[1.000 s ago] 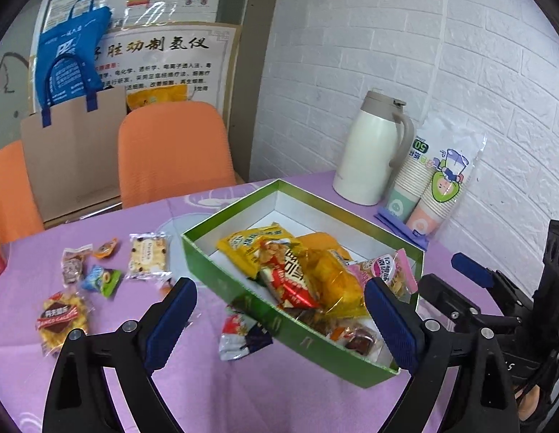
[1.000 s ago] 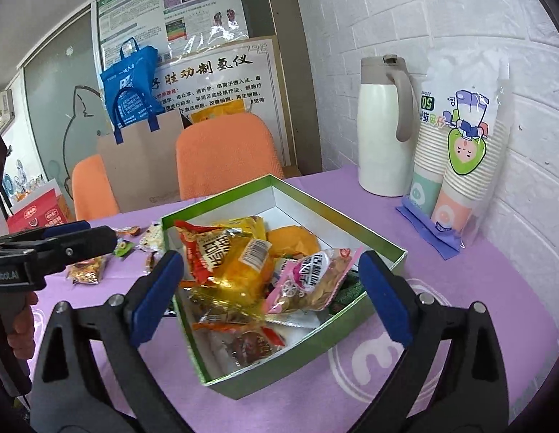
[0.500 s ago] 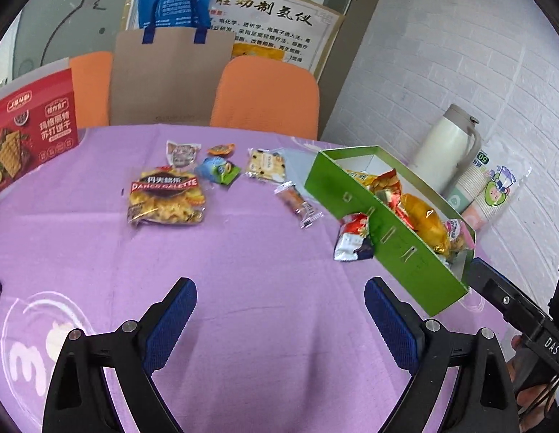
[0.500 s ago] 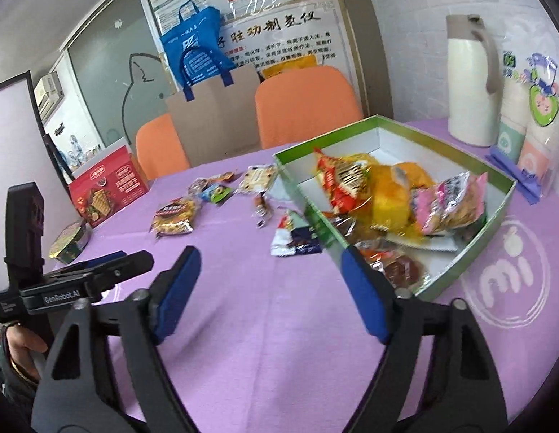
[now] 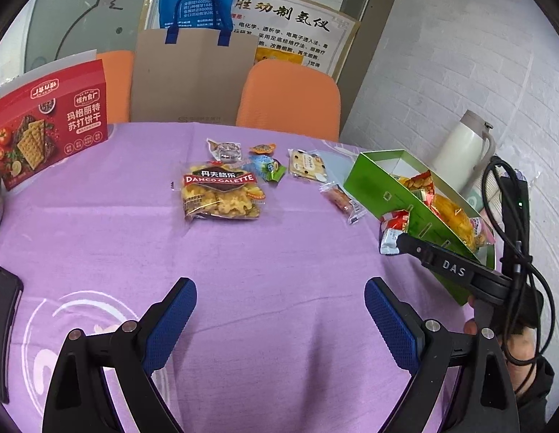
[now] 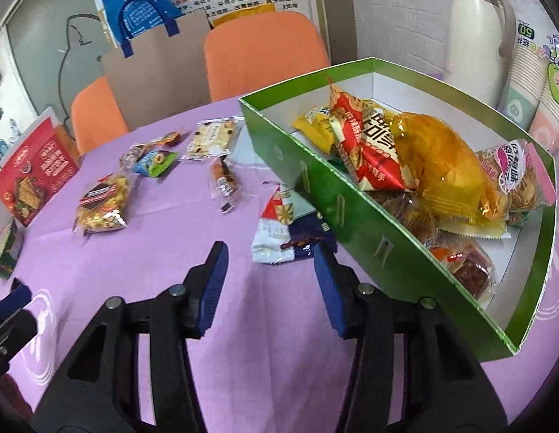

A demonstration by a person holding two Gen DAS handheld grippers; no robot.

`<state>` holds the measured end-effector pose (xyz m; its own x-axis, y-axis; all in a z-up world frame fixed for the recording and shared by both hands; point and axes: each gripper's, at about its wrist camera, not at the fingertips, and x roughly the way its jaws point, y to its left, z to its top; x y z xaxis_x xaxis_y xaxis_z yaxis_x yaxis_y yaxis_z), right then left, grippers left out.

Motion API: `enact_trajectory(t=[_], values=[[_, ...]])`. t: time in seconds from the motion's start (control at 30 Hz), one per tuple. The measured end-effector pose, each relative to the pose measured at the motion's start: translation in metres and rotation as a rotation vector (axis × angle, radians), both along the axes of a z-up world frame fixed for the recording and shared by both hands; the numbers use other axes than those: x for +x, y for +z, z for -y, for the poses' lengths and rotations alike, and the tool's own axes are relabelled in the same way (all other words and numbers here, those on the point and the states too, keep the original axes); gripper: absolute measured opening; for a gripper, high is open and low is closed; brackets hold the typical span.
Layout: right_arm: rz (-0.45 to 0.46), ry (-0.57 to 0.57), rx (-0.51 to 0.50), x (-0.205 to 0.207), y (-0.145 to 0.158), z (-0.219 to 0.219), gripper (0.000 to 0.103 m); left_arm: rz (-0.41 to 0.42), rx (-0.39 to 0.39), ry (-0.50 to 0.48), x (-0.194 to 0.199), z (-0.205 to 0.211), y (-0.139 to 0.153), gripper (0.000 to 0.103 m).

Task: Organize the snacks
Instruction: 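Grasp the red-white candy packet with the right gripper while the left grasps a small clear snack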

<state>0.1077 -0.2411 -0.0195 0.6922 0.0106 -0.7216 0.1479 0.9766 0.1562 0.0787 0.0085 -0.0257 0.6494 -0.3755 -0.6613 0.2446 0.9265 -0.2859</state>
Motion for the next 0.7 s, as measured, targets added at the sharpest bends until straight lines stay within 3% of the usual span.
enact_trajectory(t=[0.2, 0.23, 0.27, 0.33, 0.43, 0.47, 0.5, 0.53, 0.7], values=[[-0.031, -0.009, 0.02, 0.021, -0.012, 0.004, 0.047, -0.004, -0.01, -0.026, 0.015, -0.001, 0.004, 0.096], [-0.038, 0.014, 0.031, 0.021, -0.014, 0.004, 0.04, 0.0, -0.009, -0.037, 0.019, 0.002, 0.006, 0.096], [-0.039, 0.045, 0.057, 0.018, -0.015, 0.004, 0.025, 0.006, -0.007, -0.049, 0.022, 0.006, 0.008, 0.096], [-0.033, 0.073, 0.072, 0.012, -0.014, 0.005, 0.017, 0.014, -0.001, -0.072, 0.03, 0.015, 0.011, 0.096], [0.008, 0.074, 0.037, 0.002, -0.005, 0.003, 0.018, 0.013, -0.009, -0.118, 0.05, 0.036, 0.013, 0.096], [0.021, 0.071, 0.04, 0.0, -0.002, 0.004, 0.026, 0.007, -0.023, -0.134, 0.058, 0.041, 0.013, 0.096], [0.03, 0.063, 0.041, 0.001, -0.001, 0.005, 0.044, -0.006, -0.039, -0.148, 0.067, 0.047, 0.012, 0.096], [0.039, 0.049, 0.037, 0.001, 0.001, 0.007, 0.05, -0.027, -0.054, -0.15, 0.079, 0.055, 0.009, 0.095], [0.045, 0.054, 0.039, 0.011, 0.0, 0.002, 0.05, -0.116, -0.145, -0.163, 0.123, 0.084, -0.006, 0.081]])
